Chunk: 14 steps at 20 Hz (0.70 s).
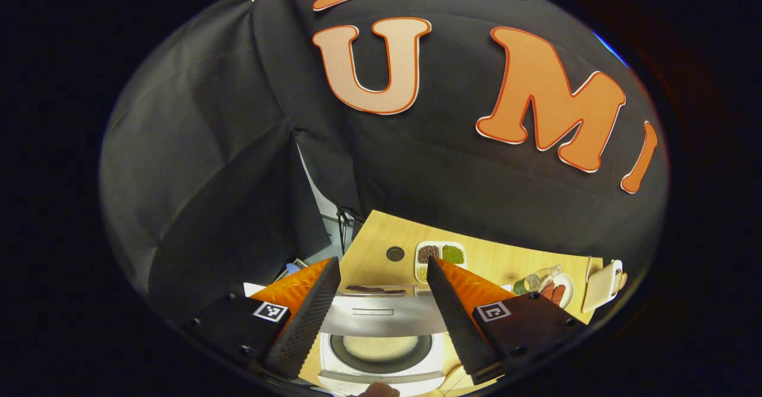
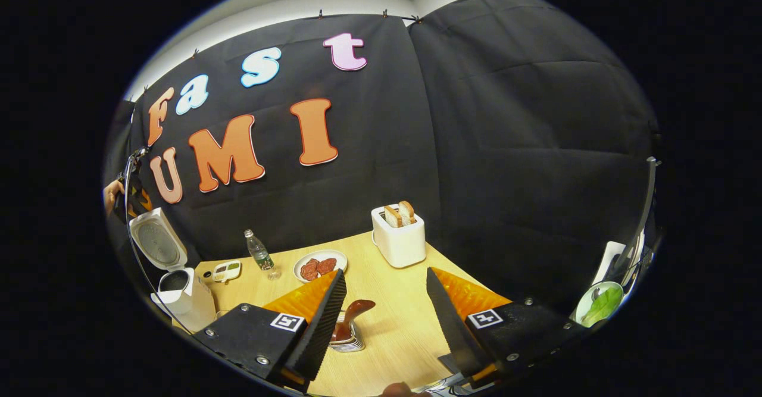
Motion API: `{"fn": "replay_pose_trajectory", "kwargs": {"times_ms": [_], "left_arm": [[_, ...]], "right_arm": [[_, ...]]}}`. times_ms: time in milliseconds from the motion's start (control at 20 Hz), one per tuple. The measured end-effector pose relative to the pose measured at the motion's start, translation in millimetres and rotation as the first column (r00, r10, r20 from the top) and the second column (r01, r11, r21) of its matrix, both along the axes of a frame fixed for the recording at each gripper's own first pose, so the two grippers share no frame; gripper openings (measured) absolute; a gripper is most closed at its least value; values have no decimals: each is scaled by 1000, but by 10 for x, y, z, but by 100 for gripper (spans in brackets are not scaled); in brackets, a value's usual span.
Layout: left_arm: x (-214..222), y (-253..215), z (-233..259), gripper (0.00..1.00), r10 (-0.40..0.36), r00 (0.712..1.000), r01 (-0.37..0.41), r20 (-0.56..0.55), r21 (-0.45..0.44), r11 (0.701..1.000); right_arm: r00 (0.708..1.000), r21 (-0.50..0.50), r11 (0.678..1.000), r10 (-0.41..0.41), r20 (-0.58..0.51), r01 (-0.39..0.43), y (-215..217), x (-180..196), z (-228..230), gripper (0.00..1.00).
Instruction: Close the left gripper, press the button to open the rice cooker; take a wooden spoon from the chopstick holder with the right hand, scoop a spoonful of rice and pour it into the rice cooker, then put the wooden spoon back into the chopstick holder.
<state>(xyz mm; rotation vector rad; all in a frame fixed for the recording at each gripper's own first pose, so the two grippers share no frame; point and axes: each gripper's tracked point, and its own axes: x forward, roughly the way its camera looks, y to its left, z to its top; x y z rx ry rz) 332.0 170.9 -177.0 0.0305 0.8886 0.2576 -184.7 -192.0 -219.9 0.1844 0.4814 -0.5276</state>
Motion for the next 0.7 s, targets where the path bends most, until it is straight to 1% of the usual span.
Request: {"fn": "replay_pose_trajectory", "kwargs": {"times_ms": [100,200,350,400,450,550,650,700], "left_arm": [[-118,-31,-15,99,-1,1000,1,-26,-3,1000],[-243,-101,-85,99,-8,998,6,-65,-24,1000],[-553,-193,-318,98,-2,986,-6,-165,-51,999],[-763,-211,-409,98,-5,976,-8,-219,-58,998],[-862,-227,-502,98,-15,971,1,-237,-59,998],[-1066,-280,-779,98,-33,954,13,-299,-67,998],[-1388,-344,-1093,98,-30,920,-1,-390,-78,997],[-1555,-358,-1279,98,-33,896,-3,-443,-80,997]], "right_arm": [[1000,20,1000,16,-8,-16,42,20,-59,85],[999,23,999,42,-11,-42,93,87,-97,85],[997,11,997,81,-8,-81,165,204,-93,85],[996,6,996,92,-9,-92,189,242,-92,85],[994,3,994,106,-10,-106,214,273,-106,85],[992,1,992,128,-22,-128,257,313,-150,85],[989,11,990,142,-30,-141,298,336,-209,85],[989,17,989,147,-31,-147,327,345,-231,85]]}}
